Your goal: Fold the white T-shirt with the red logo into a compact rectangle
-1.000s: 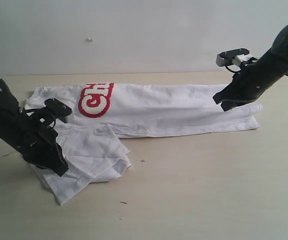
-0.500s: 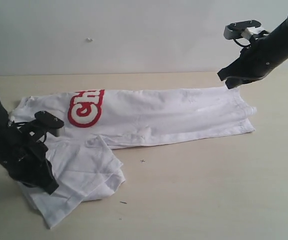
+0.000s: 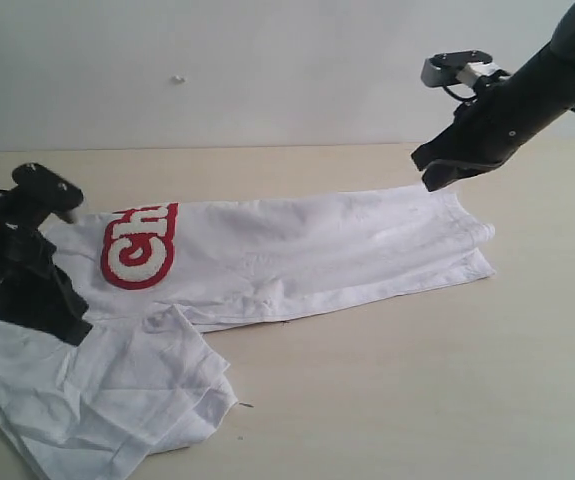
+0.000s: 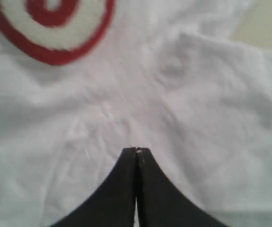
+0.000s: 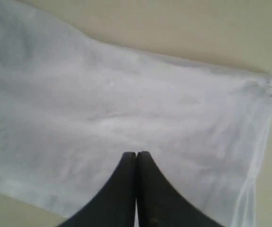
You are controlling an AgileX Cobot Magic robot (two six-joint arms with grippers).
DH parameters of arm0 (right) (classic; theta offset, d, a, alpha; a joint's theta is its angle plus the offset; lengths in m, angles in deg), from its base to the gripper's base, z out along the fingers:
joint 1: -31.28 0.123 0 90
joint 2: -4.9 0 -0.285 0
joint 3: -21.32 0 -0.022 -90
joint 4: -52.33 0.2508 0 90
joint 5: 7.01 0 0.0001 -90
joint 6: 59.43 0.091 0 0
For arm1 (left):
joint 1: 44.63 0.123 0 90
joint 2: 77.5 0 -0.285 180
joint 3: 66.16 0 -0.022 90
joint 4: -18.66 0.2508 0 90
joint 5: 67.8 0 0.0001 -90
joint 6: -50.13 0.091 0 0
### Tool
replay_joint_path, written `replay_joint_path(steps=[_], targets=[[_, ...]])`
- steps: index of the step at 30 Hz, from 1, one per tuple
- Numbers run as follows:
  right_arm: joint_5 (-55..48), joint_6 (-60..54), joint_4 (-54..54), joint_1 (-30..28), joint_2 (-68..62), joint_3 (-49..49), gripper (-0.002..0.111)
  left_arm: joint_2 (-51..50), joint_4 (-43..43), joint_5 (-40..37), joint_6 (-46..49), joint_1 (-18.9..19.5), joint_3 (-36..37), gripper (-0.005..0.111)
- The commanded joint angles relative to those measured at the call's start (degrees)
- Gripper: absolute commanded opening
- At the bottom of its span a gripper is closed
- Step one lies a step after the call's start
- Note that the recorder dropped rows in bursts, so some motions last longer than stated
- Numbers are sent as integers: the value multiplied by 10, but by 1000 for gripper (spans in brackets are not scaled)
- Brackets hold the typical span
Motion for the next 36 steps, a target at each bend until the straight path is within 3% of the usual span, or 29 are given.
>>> replay_joint_path(steps=[1,6,10,16,25,36], targets=[[15,-12,-6,27,-31,4,0,-18,-61,107,-16,5,1,0],[76,65,-74,27,-70,4,0,-99,-76,129,-22,19,-36,0],[167,77,-82,27,-90,4,0,-159,-74,144,-38,52,-61,0],[290,114,-81,27,-140,4,0,-175,-62,224,-39,69,-61,0],[144,143,-82,27,-157,111,0,-188,-63,239,-41,79,-61,0],[53,164,-135,27,-101,106,0,-161,-62,198,-43,79,-61,0]])
